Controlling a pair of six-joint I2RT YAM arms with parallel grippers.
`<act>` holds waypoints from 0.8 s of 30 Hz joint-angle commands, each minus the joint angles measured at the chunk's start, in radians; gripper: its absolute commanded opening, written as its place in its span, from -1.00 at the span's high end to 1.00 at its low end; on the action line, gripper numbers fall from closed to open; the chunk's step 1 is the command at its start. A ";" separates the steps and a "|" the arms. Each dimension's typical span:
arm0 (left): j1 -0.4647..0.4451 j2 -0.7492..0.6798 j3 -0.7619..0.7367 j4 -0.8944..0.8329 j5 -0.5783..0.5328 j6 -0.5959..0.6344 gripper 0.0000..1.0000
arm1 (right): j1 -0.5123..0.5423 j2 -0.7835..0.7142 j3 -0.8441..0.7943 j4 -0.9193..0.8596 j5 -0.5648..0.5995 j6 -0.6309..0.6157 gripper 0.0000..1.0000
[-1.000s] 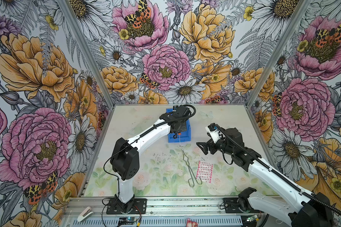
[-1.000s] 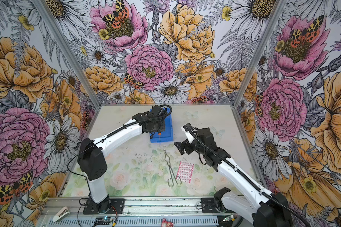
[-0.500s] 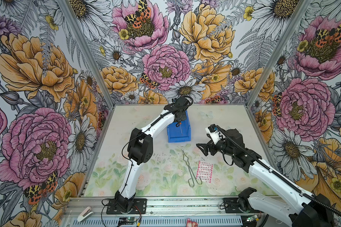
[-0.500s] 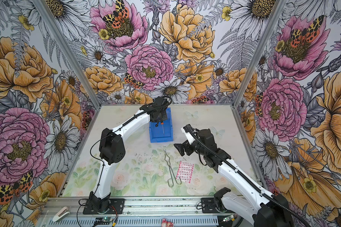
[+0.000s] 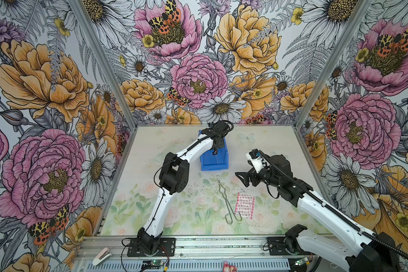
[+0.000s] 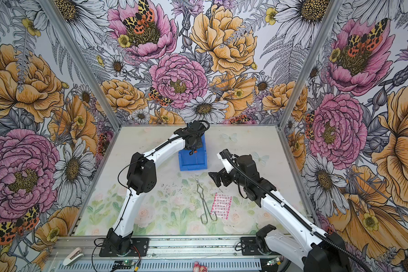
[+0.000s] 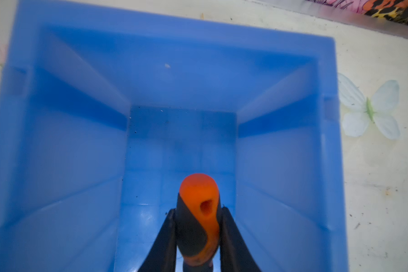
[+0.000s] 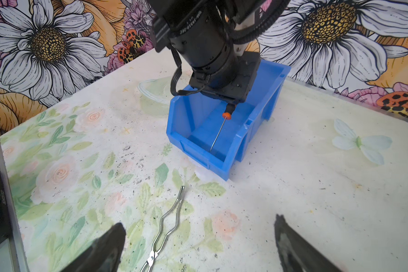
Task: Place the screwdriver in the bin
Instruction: 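Lift the screwdriver with the left gripper and carry it over the blue bin, then lower the screwdriver into the bin and open the left gripper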
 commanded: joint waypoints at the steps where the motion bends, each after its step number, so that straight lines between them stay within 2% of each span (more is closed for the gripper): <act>1: 0.002 0.020 0.037 0.005 -0.028 -0.010 1.00 | -0.010 -0.005 0.002 0.011 0.014 -0.011 -0.99; 15: 0.011 0.100 0.040 0.005 -0.013 -0.035 0.87 | -0.011 -0.019 -0.002 0.011 0.015 -0.014 -0.99; 24: 0.010 0.119 0.053 0.006 -0.013 -0.040 0.63 | -0.011 -0.025 0.008 0.012 0.002 -0.034 -0.99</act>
